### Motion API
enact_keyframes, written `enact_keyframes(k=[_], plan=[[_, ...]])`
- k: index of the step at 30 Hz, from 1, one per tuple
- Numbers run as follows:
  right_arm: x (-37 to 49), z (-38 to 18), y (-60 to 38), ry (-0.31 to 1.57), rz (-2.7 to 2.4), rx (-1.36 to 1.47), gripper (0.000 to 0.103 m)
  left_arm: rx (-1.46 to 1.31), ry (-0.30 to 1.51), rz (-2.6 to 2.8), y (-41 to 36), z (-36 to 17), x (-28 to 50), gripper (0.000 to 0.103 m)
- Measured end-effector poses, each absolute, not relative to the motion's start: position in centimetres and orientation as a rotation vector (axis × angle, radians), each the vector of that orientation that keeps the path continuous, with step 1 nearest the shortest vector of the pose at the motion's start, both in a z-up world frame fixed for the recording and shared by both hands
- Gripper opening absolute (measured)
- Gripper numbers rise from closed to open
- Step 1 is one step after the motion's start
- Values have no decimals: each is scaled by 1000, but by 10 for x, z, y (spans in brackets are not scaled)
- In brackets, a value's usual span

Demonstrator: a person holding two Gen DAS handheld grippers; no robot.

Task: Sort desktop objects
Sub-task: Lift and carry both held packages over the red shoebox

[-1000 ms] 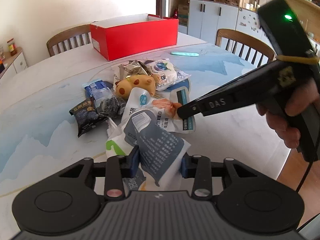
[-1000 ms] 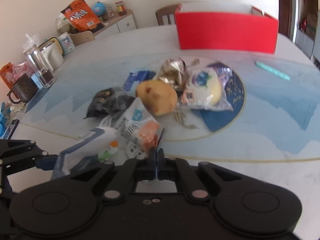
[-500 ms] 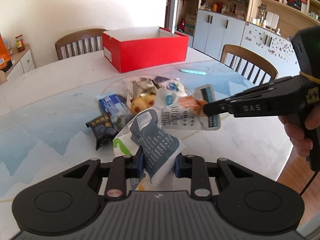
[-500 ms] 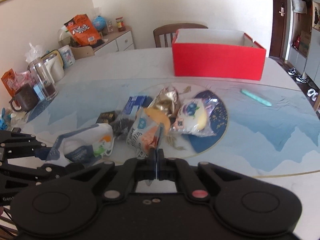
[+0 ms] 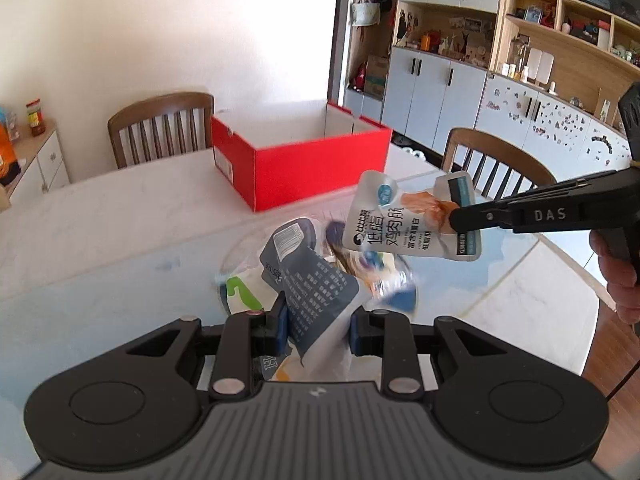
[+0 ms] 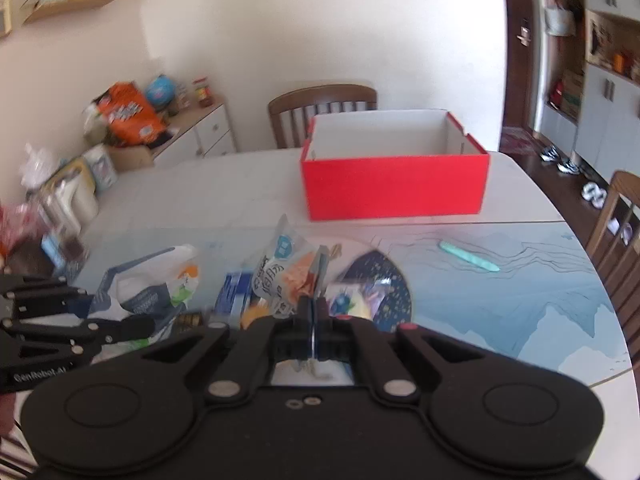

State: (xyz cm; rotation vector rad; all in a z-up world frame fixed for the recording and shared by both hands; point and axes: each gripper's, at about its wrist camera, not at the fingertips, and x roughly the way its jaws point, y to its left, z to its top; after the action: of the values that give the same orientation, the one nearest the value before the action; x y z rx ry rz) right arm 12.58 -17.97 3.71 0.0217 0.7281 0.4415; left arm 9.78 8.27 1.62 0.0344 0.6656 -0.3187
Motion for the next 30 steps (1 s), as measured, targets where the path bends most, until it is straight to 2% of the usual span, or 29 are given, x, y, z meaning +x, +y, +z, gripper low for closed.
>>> enact_keyframes(k=[12,30], plan=[[183,77,-200,665,362,37,0,40,618,-380,70,42,168,26],[320,59,-236,633,474,19,0,21,622,-202,25,56,296,26]])
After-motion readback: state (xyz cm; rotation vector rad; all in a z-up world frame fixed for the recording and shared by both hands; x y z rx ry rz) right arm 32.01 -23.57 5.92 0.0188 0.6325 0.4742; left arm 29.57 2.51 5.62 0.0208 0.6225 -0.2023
